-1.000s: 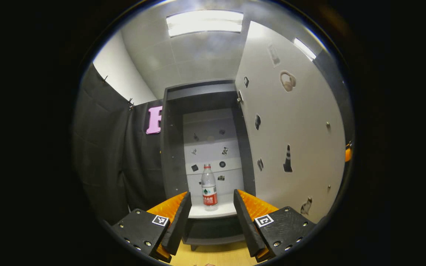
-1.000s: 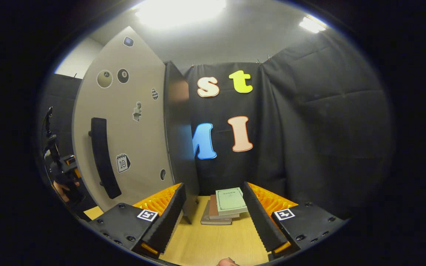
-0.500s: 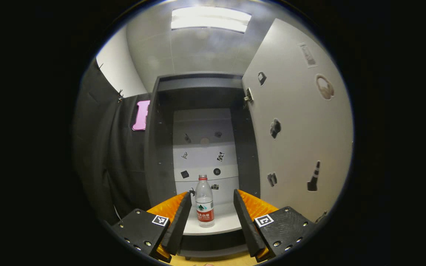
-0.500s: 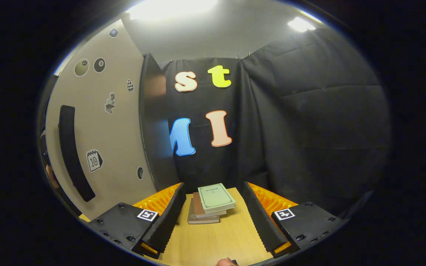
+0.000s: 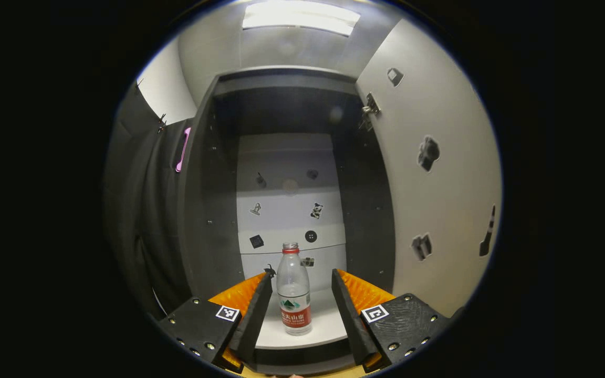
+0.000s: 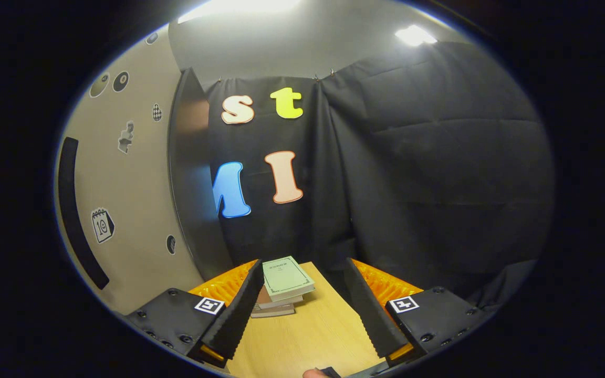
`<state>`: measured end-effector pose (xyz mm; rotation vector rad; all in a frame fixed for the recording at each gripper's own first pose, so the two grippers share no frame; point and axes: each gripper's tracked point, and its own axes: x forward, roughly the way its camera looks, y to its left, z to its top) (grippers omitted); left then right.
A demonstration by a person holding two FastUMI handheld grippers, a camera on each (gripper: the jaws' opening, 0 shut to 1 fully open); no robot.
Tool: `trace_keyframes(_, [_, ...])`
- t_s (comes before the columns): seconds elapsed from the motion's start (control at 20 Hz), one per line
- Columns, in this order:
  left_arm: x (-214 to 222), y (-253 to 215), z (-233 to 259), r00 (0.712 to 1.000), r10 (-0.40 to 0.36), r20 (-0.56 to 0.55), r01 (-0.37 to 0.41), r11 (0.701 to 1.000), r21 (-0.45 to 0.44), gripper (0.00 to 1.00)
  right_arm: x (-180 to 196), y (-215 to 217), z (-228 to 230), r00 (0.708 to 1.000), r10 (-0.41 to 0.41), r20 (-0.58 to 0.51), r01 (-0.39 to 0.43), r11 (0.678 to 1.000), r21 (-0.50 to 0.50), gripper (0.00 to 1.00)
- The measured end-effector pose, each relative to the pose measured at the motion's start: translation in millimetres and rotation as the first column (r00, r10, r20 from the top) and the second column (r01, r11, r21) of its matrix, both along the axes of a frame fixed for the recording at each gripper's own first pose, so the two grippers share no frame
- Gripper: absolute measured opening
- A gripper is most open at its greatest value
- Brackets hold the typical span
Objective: Open the cabinet door with the right hand, grasp the bottle in the cabinet with the left hand and place it on the coaster, then close the cabinet door with the right hand.
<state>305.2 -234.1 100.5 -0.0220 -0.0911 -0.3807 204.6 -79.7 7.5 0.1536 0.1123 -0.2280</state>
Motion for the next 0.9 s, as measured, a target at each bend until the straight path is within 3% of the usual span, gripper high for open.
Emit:
trace_keyframes(0.65, [75,-19,-48,0.996,0.002,-0.092,0.000,1.000,0.017,0.66,4,-1,-12,0.995,-0.088,-0.050,0.087,0.996,-0.022,0.98])
trace_keyframes(0.7, [79,-19,-50,0.995,0.004,-0.098,-0.003,1.000,0.018,0.66,6,-1,-13,0.994,-0.092,-0.053,0.091,0.996,-0.025,0.93])
trace_keyframes(0.75, [83,-19,-51,0.995,0.008,-0.100,-0.007,1.000,0.017,0.66,4,-2,-12,0.994,-0.094,-0.056,0.093,0.995,-0.027,0.98])
trace_keyframes(0.9, [95,-20,-53,0.995,0.020,-0.098,-0.019,1.000,0.009,0.66,6,-3,-13,0.993,-0.099,-0.060,0.097,0.995,-0.030,0.98])
